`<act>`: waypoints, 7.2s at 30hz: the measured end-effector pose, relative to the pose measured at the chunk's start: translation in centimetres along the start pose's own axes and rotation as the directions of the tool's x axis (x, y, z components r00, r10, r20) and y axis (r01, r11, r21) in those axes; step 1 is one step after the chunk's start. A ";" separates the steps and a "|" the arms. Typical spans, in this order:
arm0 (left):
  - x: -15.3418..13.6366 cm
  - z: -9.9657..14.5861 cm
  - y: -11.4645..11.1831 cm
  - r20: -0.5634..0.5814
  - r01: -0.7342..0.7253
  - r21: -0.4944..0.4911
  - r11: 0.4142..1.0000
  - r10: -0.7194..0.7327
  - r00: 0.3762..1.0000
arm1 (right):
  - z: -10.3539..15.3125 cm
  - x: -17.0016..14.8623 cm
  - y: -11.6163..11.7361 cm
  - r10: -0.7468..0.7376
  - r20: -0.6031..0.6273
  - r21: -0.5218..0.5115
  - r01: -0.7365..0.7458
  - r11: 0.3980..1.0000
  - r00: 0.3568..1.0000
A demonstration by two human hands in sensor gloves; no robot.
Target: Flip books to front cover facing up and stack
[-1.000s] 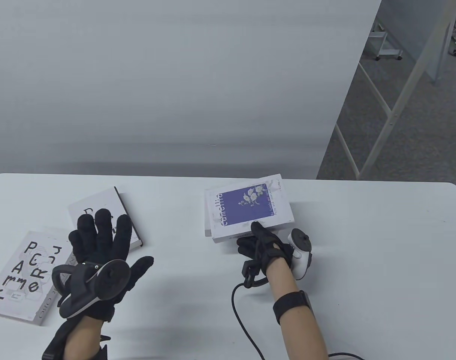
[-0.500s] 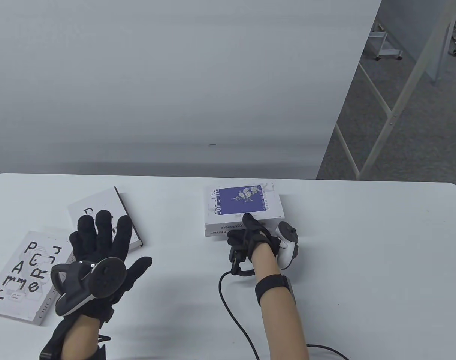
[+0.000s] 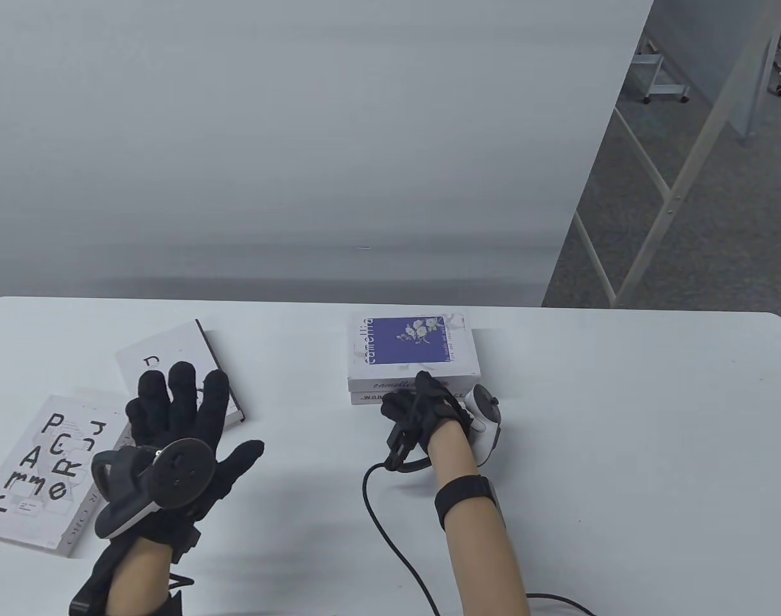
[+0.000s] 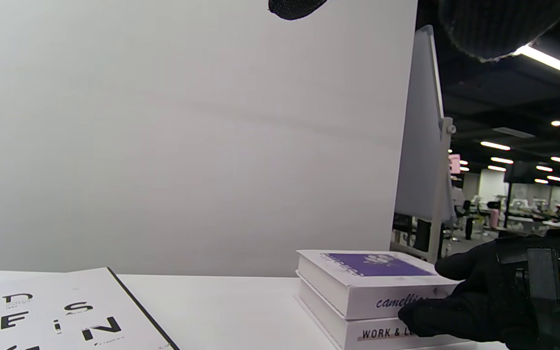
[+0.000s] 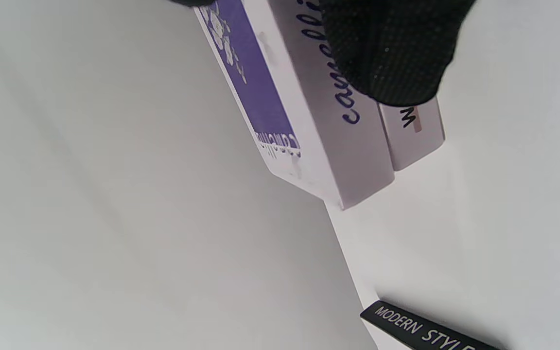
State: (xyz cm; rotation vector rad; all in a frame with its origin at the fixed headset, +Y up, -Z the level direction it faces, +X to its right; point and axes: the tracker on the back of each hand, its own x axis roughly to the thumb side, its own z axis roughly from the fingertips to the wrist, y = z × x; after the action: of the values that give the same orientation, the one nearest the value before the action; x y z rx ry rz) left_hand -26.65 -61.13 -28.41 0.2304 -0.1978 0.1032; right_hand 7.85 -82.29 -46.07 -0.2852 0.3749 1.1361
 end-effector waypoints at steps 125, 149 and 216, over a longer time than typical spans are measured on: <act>8.2 -6.0 -16.3 0.231 0.353 -0.536 0.766 -0.269 0.935 | 18.5 8.4 -8.3 0.909 0.339 -0.266 -0.952 -0.154 -0.242; 21.1 -4.7 -17.4 0.420 0.343 -0.391 0.854 -0.166 0.892 | 15.0 2.7 -7.3 0.903 0.367 -0.145 -0.972 -0.183 -0.224; 8.6 -1.8 -21.5 -0.298 -0.668 -0.447 0.596 0.604 0.739 | 18.4 -0.8 -2.5 0.698 0.598 -0.368 -0.909 -0.198 -0.394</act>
State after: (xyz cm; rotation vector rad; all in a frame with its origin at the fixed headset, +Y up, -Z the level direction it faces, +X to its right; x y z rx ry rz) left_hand -15.24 -80.85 -33.04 -0.4265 -0.1777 0.7820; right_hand 12.54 -76.44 -29.06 1.0932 -0.0263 2.7101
